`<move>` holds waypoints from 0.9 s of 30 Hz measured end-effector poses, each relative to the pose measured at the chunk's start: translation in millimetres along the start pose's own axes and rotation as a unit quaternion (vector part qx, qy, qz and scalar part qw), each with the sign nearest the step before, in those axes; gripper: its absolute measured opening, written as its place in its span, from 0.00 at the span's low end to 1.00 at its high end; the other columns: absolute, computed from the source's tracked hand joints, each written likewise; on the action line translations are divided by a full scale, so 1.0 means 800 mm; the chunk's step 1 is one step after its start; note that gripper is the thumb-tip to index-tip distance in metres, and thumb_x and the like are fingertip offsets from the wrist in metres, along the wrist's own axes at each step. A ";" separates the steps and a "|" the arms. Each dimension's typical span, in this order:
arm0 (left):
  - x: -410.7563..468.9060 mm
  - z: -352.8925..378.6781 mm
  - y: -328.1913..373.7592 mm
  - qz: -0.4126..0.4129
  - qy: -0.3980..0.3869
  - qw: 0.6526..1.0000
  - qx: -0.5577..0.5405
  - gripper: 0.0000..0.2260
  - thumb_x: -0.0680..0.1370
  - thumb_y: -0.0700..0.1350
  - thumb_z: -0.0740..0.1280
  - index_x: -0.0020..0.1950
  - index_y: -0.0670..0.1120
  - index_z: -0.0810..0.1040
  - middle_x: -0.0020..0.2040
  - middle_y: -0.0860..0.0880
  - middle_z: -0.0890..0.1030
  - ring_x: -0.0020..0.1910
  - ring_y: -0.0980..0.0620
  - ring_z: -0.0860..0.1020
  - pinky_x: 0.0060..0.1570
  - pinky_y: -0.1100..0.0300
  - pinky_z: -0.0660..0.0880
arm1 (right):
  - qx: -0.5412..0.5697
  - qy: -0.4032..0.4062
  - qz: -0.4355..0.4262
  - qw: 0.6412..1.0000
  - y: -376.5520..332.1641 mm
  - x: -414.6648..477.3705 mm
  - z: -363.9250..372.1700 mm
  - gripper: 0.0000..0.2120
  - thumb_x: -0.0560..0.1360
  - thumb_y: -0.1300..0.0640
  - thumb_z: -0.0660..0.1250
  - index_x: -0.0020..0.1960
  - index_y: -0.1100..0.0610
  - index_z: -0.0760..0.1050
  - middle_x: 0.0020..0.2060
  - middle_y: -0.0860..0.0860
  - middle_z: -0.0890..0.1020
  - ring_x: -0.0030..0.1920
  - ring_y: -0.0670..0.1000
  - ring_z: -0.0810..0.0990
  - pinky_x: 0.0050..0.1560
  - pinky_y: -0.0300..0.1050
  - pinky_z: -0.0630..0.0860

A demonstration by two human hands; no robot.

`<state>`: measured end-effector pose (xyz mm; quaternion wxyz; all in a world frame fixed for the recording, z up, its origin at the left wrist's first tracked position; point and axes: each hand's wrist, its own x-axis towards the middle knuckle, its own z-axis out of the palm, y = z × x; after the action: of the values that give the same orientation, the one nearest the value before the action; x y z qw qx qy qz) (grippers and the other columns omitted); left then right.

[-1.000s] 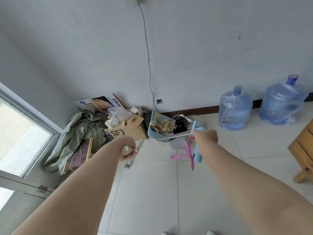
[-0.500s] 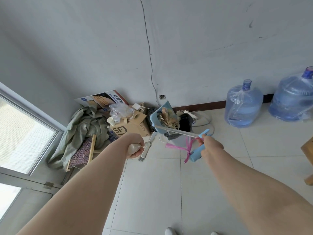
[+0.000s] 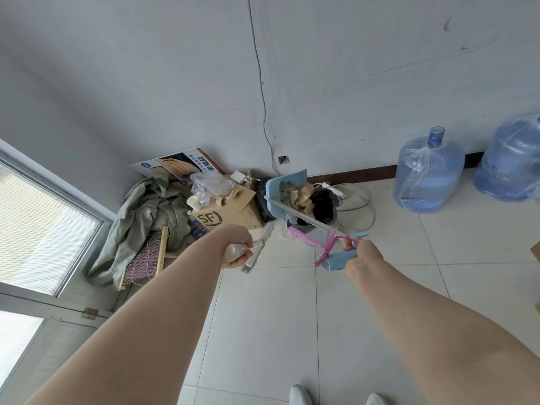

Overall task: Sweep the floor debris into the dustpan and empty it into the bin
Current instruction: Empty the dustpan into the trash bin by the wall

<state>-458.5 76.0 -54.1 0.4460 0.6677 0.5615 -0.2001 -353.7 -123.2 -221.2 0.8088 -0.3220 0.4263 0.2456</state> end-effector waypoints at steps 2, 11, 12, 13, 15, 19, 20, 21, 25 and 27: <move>-0.001 0.000 0.001 -0.002 -0.004 1.000 0.008 0.03 0.78 0.37 0.63 0.46 0.41 0.69 0.34 0.44 0.74 0.18 0.54 0.72 0.18 0.67 0.72 | 0.010 -0.010 0.008 1.000 0.004 0.001 -0.002 0.12 0.83 0.61 0.60 0.41 0.59 0.67 0.13 0.48 0.73 0.13 0.41 0.72 0.25 0.34 0.72; 0.004 0.001 0.004 0.008 0.001 1.000 0.009 0.04 0.77 0.36 0.64 0.47 0.41 0.69 0.40 0.43 0.75 0.16 0.54 0.73 0.18 0.67 0.72 | 0.036 -0.001 0.044 0.998 0.007 -0.008 -0.003 0.13 0.83 0.60 0.59 0.40 0.60 0.68 0.29 0.53 0.77 0.21 0.45 0.76 0.36 0.38 0.73; 0.005 0.002 0.004 0.008 0.001 1.000 0.009 0.04 0.77 0.37 0.64 0.48 0.41 0.69 0.40 0.43 0.75 0.16 0.54 0.73 0.18 0.67 0.71 | 0.038 0.000 0.046 0.998 0.008 -0.010 -0.002 0.12 0.83 0.60 0.59 0.41 0.60 0.68 0.30 0.53 0.76 0.20 0.45 0.76 0.36 0.38 0.73; 0.006 0.003 0.005 0.007 0.001 1.000 0.009 0.04 0.77 0.37 0.64 0.49 0.41 0.69 0.40 0.43 0.75 0.16 0.54 0.72 0.17 0.67 0.71 | 0.036 -0.001 0.050 0.998 0.008 -0.012 -0.002 0.11 0.83 0.60 0.59 0.42 0.60 0.69 0.32 0.53 0.76 0.18 0.45 0.76 0.36 0.38 0.73; 0.009 0.005 0.005 0.007 0.002 1.000 0.008 0.06 0.77 0.37 0.64 0.51 0.41 0.69 0.41 0.43 0.75 0.16 0.54 0.73 0.17 0.67 0.71 | 0.041 -0.002 0.054 0.998 0.008 -0.015 -0.004 0.06 0.83 0.61 0.58 0.49 0.61 0.70 0.29 0.53 0.77 0.15 0.44 0.75 0.36 0.38 0.73; 0.010 0.008 0.005 0.011 0.003 1.000 0.003 0.08 0.76 0.37 0.65 0.53 0.41 0.69 0.41 0.43 0.75 0.15 0.53 0.73 0.18 0.67 0.71 | 0.068 0.000 0.058 0.996 0.010 -0.017 -0.012 0.14 0.83 0.63 0.57 0.68 0.63 0.70 0.19 0.52 0.77 0.14 0.44 0.74 0.34 0.41 0.72; 0.009 0.010 0.005 0.013 0.004 1.000 0.003 0.08 0.76 0.37 0.64 0.54 0.41 0.69 0.41 0.43 0.75 0.15 0.54 0.73 0.17 0.67 0.71 | 0.072 -0.003 0.060 0.996 0.011 -0.017 -0.015 0.17 0.83 0.63 0.57 0.70 0.64 0.68 0.20 0.52 0.77 0.14 0.44 0.74 0.36 0.41 0.72; 0.008 0.011 0.005 0.017 0.004 1.000 0.004 0.08 0.76 0.36 0.64 0.53 0.41 0.69 0.42 0.43 0.75 0.15 0.54 0.72 0.17 0.67 0.70 | 0.084 -0.003 0.062 0.995 0.012 -0.017 -0.018 0.18 0.83 0.63 0.57 0.72 0.64 0.67 0.21 0.51 0.78 0.14 0.44 0.74 0.40 0.40 0.73; 0.004 0.018 0.004 0.024 0.001 1.000 0.014 0.05 0.77 0.36 0.63 0.51 0.41 0.69 0.43 0.42 0.74 0.15 0.54 0.72 0.17 0.67 0.70 | 0.112 -0.011 0.074 0.991 0.015 -0.019 -0.036 0.10 0.83 0.64 0.55 0.55 0.63 0.74 0.16 0.50 0.75 0.20 0.45 0.76 0.58 0.43 0.72; 0.003 0.020 0.003 0.024 -0.003 0.999 0.021 0.04 0.77 0.36 0.63 0.50 0.41 0.69 0.41 0.43 0.74 0.15 0.54 0.72 0.17 0.67 0.70 | 0.128 -0.016 0.075 0.989 0.019 -0.020 -0.043 0.14 0.83 0.65 0.52 0.40 0.61 0.70 0.15 0.50 0.74 0.23 0.45 0.75 0.56 0.45 0.73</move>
<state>-452.0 64.0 -63.2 0.4382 0.6897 0.5396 -0.2030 -390.4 -140.4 -227.0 0.8292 -0.1795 0.4643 0.2541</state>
